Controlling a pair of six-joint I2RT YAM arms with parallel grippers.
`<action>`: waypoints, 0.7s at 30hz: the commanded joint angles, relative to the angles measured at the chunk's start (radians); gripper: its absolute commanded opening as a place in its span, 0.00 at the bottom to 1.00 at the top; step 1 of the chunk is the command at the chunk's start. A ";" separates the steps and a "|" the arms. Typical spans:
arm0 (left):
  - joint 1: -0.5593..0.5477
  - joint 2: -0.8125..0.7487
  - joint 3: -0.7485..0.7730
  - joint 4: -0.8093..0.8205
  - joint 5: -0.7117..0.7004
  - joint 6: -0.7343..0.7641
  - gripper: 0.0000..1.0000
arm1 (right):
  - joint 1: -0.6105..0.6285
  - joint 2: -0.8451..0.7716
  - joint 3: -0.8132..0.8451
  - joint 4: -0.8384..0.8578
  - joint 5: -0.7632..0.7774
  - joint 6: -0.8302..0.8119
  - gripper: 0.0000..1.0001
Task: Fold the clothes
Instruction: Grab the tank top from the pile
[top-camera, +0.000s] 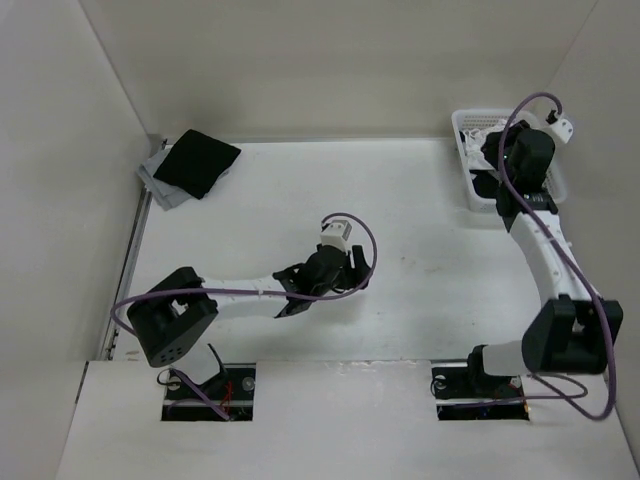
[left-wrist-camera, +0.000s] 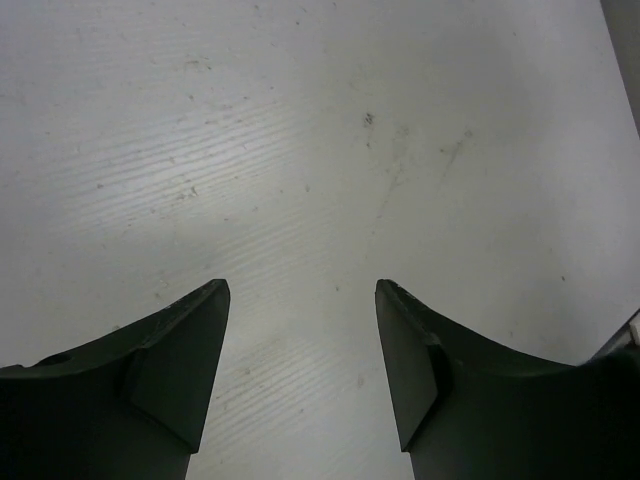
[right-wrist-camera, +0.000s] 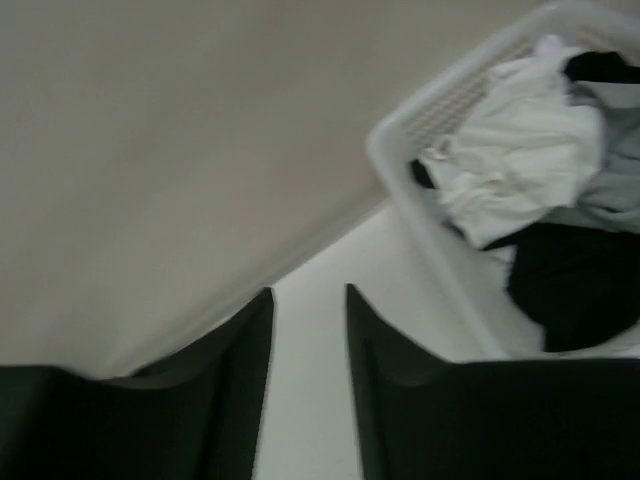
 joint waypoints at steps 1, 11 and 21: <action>-0.013 -0.010 -0.026 0.110 0.038 0.042 0.59 | -0.087 0.157 0.141 -0.094 0.018 -0.015 0.20; 0.079 -0.044 -0.133 0.226 0.055 0.048 0.59 | -0.219 0.585 0.455 -0.160 0.026 -0.075 0.45; 0.136 0.004 -0.126 0.255 0.104 0.037 0.59 | -0.229 0.919 0.759 -0.238 0.004 -0.098 0.54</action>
